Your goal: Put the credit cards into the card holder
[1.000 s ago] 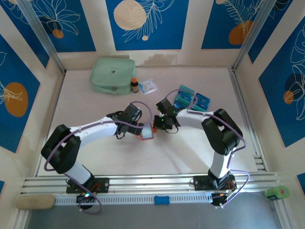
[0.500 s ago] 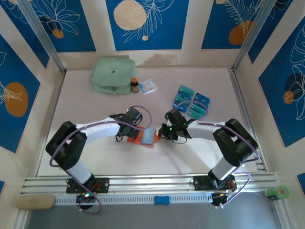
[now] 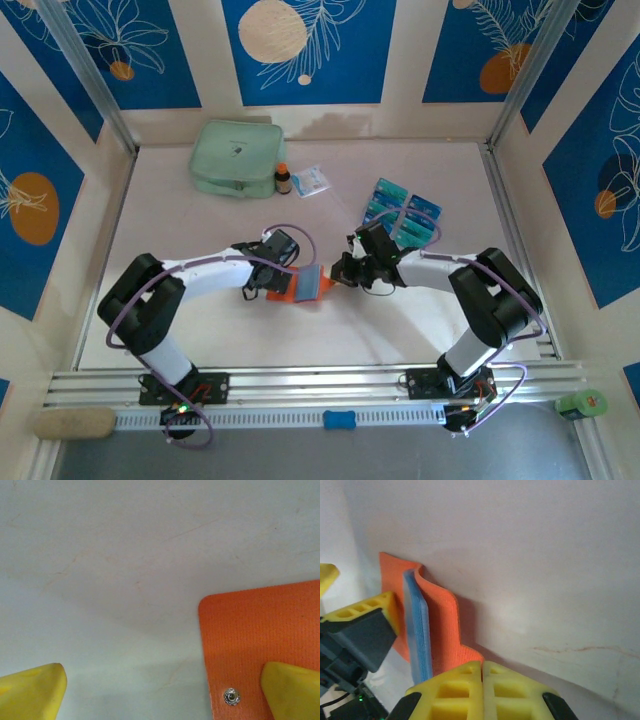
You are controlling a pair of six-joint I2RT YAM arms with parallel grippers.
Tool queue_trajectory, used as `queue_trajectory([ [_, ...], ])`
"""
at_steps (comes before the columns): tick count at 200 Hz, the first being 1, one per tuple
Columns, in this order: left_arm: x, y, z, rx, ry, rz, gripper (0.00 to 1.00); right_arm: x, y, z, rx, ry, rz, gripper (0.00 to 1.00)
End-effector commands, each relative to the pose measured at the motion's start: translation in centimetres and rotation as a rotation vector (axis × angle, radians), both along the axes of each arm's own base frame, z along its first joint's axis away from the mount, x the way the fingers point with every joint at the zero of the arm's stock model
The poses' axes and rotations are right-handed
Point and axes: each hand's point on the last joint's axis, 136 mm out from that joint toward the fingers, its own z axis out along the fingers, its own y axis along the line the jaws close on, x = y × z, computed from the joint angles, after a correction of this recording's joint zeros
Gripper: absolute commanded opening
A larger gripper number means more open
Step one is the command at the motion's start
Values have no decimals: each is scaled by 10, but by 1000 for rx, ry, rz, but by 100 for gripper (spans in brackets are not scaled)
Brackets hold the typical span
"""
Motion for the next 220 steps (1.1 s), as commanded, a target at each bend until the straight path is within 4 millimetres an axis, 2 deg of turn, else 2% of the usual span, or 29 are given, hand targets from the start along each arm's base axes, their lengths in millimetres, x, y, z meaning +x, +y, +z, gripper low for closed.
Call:
queue_trajectory([
  [1, -10, -6, 7, -33, 44, 0, 100, -2, 15, 11, 96, -9, 57, 0],
  [28, -11, -7, 7, -39, 46, -2, 100, 1, 22, 18, 182, -12, 72, 0],
  [52, -16, -4, -2, -31, 56, 8, 100, 1, 24, 23, 245, -10, 77, 0],
  [83, -18, -5, -9, -20, 66, 8, 100, 0, 15, 24, 309, 1, 58, 0],
  [115, -14, -9, -2, -21, 44, -6, 100, -2, 5, 14, 267, 19, 29, 0],
  [136, -12, -14, 5, -39, 30, -14, 100, -6, -1, 5, 223, 34, 22, 22],
  [150, -11, -17, 10, -54, 17, -16, 100, -7, -5, 3, 185, 35, 20, 30],
  [177, -9, -19, 19, -77, -8, -16, 100, -10, -17, 7, 121, 14, 3, 32],
  [220, -8, -23, 25, -98, -21, -29, 100, -12, -30, 29, 14, -54, -11, 29],
])
